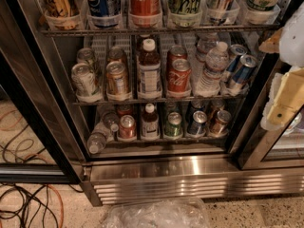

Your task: Pick water bottle from middle shelf of fridge

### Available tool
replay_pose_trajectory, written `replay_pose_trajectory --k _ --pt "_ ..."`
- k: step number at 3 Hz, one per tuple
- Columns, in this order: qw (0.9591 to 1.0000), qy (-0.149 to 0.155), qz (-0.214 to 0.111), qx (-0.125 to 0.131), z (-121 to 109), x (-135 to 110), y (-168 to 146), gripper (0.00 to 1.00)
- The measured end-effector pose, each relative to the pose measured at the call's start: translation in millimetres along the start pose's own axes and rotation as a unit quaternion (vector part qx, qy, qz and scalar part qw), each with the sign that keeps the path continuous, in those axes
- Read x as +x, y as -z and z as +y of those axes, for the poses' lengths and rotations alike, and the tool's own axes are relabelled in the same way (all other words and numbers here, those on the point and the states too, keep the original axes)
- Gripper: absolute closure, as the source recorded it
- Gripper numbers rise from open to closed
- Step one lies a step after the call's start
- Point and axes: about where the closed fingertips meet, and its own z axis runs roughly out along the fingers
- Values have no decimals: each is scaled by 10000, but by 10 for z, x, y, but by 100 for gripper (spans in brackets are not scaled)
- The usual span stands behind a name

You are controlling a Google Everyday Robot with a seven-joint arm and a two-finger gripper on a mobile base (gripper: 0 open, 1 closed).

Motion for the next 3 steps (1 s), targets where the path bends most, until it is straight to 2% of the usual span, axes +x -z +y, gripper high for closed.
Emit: replay_pose_trajectory --k 1,2,3 --pt "10000 0 -1 0 0 0 0 0" --pt "9987 -208 -445 -149 25 -67 -38 0" --pt "9872 -880 -1287 -336 142 -123 -184 0"
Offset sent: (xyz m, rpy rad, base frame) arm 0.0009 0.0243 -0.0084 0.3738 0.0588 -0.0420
